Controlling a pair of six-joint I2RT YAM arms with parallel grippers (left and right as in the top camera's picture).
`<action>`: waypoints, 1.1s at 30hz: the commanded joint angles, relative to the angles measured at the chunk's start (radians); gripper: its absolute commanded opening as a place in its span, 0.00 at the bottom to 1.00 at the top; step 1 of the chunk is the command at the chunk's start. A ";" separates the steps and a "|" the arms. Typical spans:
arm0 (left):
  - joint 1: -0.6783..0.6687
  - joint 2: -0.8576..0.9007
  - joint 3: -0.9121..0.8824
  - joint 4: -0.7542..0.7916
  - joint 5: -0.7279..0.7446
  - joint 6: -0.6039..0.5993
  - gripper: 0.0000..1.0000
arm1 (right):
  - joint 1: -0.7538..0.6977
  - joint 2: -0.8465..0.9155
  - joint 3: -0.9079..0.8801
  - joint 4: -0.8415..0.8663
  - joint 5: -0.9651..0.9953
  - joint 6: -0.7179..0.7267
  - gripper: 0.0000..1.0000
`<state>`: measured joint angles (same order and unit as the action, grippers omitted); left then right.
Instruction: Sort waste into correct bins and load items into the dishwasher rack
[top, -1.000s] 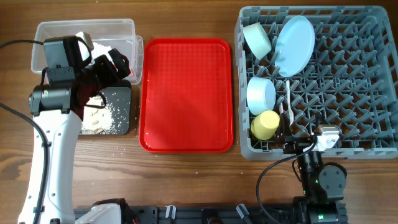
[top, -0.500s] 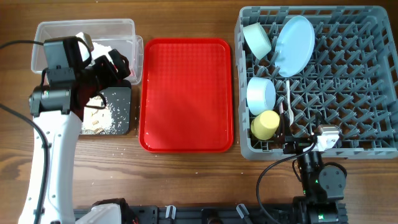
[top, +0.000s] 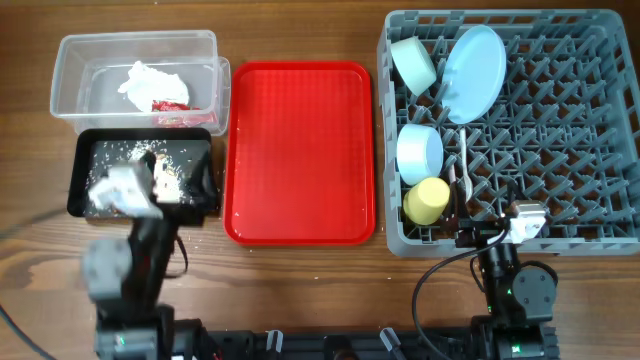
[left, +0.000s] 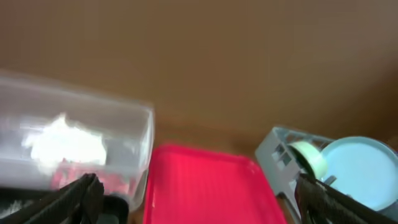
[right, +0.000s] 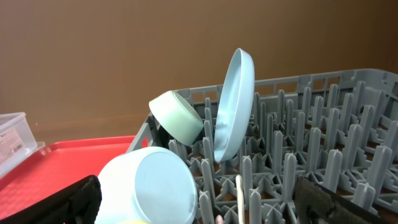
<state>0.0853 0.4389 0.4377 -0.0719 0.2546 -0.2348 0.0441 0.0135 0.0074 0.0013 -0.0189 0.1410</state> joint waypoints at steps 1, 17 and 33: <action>-0.003 -0.192 -0.169 0.096 0.071 0.125 1.00 | -0.004 -0.010 -0.003 0.005 -0.011 0.019 1.00; -0.003 -0.436 -0.409 0.188 0.059 0.198 1.00 | -0.004 -0.009 -0.003 0.005 -0.011 0.019 1.00; -0.003 -0.436 -0.432 0.020 0.060 0.197 1.00 | -0.004 -0.009 -0.003 0.005 -0.011 0.018 1.00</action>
<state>0.0853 0.0132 0.0113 -0.0479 0.3126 -0.0532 0.0441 0.0135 0.0074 0.0013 -0.0189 0.1452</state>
